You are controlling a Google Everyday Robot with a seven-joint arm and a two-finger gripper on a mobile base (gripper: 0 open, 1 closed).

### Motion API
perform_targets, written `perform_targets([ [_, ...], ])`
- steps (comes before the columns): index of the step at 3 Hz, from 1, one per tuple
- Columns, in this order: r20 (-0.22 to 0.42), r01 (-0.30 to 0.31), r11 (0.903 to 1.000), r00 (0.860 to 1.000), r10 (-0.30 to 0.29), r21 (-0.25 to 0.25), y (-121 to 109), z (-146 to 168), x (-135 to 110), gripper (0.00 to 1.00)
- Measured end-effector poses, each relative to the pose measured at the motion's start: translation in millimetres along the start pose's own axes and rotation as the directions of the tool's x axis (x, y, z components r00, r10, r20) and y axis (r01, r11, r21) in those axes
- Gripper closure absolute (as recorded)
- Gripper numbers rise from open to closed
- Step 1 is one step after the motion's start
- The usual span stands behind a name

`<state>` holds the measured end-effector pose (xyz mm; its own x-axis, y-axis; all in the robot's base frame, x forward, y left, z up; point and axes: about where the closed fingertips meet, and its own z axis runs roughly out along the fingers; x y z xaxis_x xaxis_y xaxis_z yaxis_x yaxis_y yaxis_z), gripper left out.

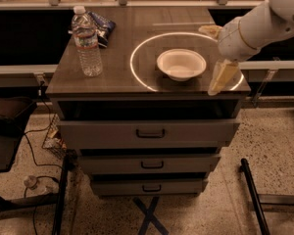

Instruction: Move paper bowl near blue chip bag

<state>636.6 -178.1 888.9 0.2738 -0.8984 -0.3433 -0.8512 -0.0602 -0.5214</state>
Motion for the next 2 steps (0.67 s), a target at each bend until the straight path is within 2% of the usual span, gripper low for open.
perform_targets([
  [2, -0.026, 0.103, 0.9946, 0.994, -0.103, 0.012, -28, 19, -3, 0.00],
])
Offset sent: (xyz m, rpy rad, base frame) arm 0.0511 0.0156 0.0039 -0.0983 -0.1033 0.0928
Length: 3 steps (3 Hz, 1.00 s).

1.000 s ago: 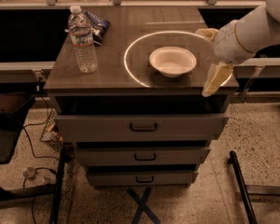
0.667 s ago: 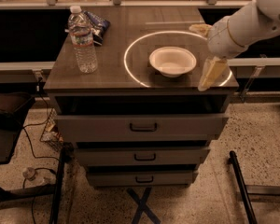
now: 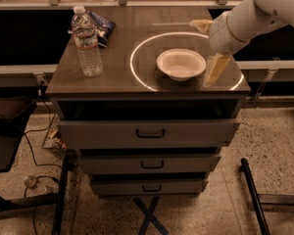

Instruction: Move paper bowl near blue chip bag

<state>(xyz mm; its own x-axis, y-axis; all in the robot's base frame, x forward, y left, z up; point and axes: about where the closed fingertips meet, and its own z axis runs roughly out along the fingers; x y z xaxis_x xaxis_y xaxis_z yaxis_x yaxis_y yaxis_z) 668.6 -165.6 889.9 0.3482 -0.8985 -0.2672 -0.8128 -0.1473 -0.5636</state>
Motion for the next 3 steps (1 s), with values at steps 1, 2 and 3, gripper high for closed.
perform_targets([
  [1, -0.003, 0.026, 0.9996, 1.000, -0.026, 0.011, -3, 11, 1, 0.00],
  [2, 0.002, 0.042, 0.9989, 0.999, -0.042, 0.022, 2, 21, -2, 0.17],
  [3, 0.005, 0.044, 0.9988, 0.999, -0.044, 0.019, 3, 24, -4, 0.41],
])
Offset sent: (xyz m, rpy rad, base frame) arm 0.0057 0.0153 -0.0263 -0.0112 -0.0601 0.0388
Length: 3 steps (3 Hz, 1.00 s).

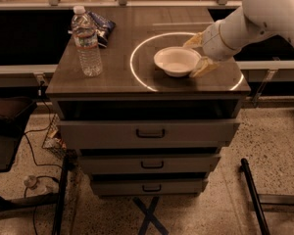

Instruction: Move paper bowl near blue chip bag

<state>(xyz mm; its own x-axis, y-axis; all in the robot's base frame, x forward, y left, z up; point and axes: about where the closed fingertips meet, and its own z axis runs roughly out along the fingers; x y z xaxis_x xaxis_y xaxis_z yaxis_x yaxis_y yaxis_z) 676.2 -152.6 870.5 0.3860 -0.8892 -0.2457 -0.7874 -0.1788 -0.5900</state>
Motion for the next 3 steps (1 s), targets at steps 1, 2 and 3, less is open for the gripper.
perform_targets([
  [1, 0.002, 0.001, 1.0000, 1.000, -0.001, -0.003, 0.6, 2.1, -1.0, 0.64],
  [2, 0.005, 0.002, 1.0000, 1.000, -0.002, -0.006, 1.2, 4.3, -2.1, 0.87],
  [3, 0.007, 0.003, 1.0000, 1.000, -0.003, -0.009, 1.8, 6.3, -3.2, 1.00],
])
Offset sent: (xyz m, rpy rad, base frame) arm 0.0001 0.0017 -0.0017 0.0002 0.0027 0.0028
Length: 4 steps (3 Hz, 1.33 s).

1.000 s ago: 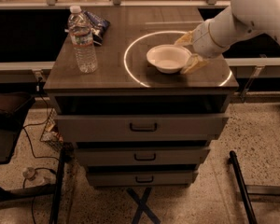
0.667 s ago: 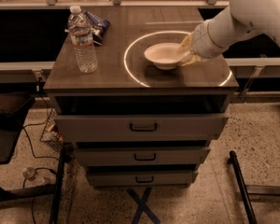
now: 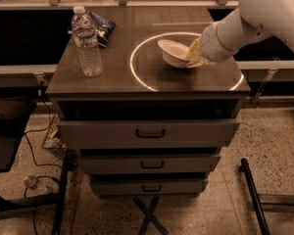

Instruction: Move paper bowl near blue chip bag

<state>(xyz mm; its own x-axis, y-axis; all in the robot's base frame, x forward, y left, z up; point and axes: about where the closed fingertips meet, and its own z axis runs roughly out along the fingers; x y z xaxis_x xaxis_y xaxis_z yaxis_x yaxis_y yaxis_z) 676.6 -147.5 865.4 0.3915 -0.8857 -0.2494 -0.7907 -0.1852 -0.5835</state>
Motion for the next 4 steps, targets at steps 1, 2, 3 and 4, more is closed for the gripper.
perform_targets([
  [1, 0.000, 0.000, 1.0000, 1.000, 0.000, 0.000, 0, 0, 0, 1.00],
  [2, -0.009, 0.011, 0.9999, 1.000, -0.011, -0.006, -4, 4, 1, 1.00],
  [3, -0.079, 0.068, 0.9976, 0.995, -0.069, -0.005, -30, 2, 16, 1.00],
  [4, -0.226, 0.190, 0.9811, 0.955, -0.193, -0.038, -82, 1, 46, 1.00],
])
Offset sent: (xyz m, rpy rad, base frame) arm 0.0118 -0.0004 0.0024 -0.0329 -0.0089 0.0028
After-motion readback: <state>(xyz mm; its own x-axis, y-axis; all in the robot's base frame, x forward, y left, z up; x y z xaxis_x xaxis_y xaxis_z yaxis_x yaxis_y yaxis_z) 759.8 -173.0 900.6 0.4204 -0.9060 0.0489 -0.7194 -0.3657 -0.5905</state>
